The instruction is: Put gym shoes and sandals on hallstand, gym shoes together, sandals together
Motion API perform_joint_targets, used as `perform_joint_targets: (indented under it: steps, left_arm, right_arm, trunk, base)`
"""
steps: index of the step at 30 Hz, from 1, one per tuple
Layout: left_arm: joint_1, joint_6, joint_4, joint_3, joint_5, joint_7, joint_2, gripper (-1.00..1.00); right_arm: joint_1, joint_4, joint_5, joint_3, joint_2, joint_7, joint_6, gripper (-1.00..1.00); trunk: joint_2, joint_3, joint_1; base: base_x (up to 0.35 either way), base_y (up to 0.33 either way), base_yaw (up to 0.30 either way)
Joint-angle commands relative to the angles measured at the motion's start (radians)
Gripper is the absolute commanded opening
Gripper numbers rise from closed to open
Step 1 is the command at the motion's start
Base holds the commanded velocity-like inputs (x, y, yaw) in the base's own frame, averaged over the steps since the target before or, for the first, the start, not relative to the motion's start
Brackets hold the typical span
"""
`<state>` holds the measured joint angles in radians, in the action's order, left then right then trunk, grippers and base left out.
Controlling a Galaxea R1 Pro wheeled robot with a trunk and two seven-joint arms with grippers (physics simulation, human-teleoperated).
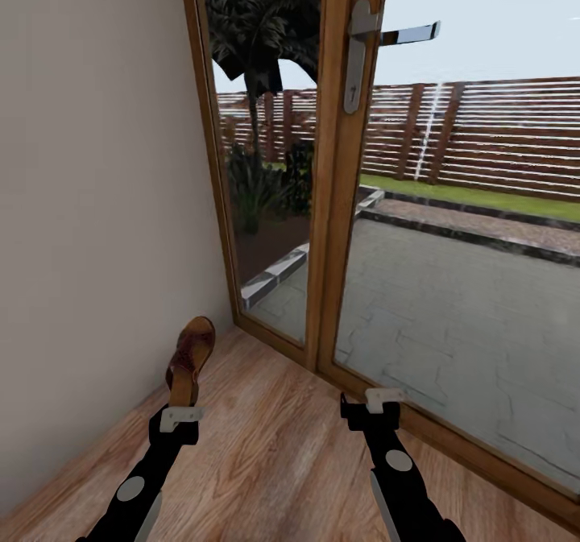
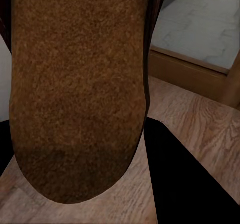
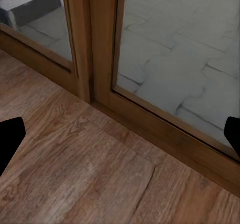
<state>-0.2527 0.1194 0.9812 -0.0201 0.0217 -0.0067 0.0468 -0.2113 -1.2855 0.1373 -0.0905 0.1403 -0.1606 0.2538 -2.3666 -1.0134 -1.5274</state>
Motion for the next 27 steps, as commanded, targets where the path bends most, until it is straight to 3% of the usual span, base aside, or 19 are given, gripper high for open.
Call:
perform_joint_targets:
  steps: [1,9,15,21,27]
  left_arm:
    - [0.0,0.002,0.0,-0.001,-0.001,-0.001,0.001,-1.0]
    - [0.003,0.003,0.0,-0.003,0.0,-0.001,0.001,-1.0]
    - [0.01,0.003,0.001,-0.006,0.0,-0.001,-0.001,-1.0]
    - [0.01,0.004,0.001,-0.006,-0.001,-0.001,-0.001,-1.0]
    - [0.01,0.005,0.001,-0.006,-0.002,-0.001,0.0,-1.0]
  right_arm:
    - [0.0,-0.001,0.011,-0.001,0.0,-0.003,0.008,1.0]
    - [0.0,0.001,0.012,-0.002,-0.001,-0.001,0.008,1.0]
    - [0.0,0.015,0.012,-0.004,-0.001,-0.001,0.008,1.0]
    - [0.0,0.015,0.011,-0.004,-0.001,-0.002,0.008,1.0]
    - [0.0,0.015,0.011,-0.004,-0.001,-0.002,0.008,1.0]
  trunk:
    - [0.0,-0.001,0.0]
    - [0.0,-0.001,0.0]
    - [0.0,-0.001,0.0]
    - [0.0,-0.001,0.0]
    - [0.0,-0.001,0.0]
  base:
    - [0.002,0.0,0.018]
    - [0.007,0.0,0.004]
    - [0.254,-0.123,0.022]
    - [0.274,-0.181,0.22]
    - [0.059,-0.036,0.273]
